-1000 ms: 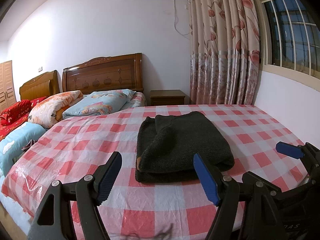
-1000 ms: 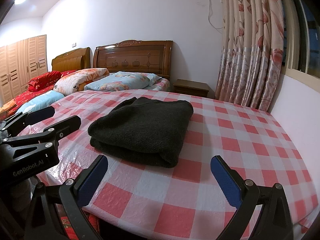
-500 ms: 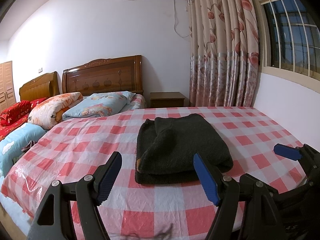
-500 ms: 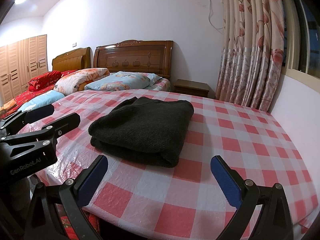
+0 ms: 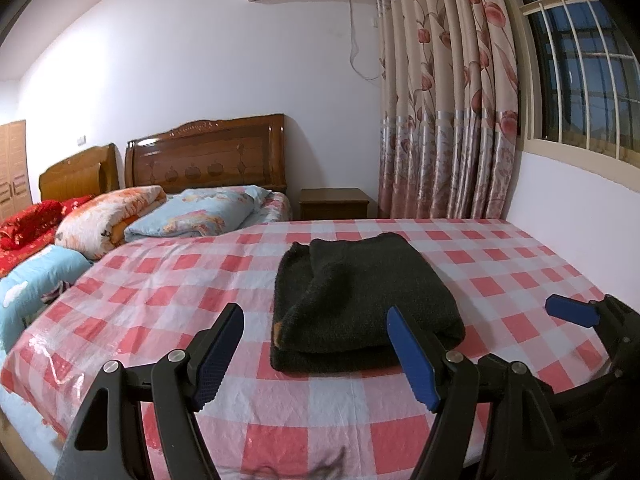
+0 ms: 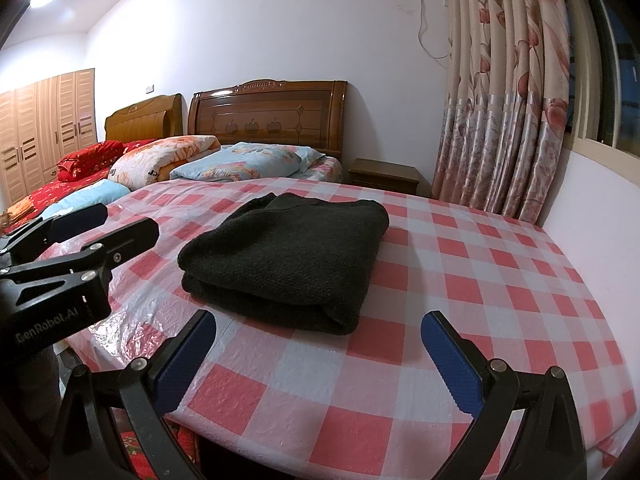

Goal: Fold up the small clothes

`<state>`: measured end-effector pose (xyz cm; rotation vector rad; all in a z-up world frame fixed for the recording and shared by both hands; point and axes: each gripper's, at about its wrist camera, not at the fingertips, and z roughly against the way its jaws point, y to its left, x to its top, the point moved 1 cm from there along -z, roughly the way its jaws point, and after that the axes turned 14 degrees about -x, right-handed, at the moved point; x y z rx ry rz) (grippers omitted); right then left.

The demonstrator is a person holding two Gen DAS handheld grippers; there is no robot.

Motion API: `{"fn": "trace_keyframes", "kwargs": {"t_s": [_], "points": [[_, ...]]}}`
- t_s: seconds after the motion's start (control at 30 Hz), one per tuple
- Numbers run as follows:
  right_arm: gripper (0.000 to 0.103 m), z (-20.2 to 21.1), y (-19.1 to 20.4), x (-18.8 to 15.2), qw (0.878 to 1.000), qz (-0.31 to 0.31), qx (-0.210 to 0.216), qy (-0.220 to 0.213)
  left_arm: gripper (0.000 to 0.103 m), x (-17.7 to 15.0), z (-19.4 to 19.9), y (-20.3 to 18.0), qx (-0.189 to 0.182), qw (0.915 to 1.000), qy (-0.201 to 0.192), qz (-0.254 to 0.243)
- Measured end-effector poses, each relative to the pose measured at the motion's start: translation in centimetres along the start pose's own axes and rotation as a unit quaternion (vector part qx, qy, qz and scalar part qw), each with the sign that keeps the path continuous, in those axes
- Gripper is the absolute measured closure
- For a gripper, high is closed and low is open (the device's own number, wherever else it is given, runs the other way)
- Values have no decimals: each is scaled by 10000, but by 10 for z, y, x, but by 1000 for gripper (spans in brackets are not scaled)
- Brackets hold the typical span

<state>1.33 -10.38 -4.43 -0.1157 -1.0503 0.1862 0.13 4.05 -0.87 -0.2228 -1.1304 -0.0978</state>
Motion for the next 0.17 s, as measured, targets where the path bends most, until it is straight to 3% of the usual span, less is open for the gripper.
{"fn": "trace_keyframes", "kwargs": {"t_s": [0.17], "points": [[0, -1, -1, 0, 10000, 8, 6, 9, 28, -4, -3, 4, 146, 9999, -17, 52]]}}
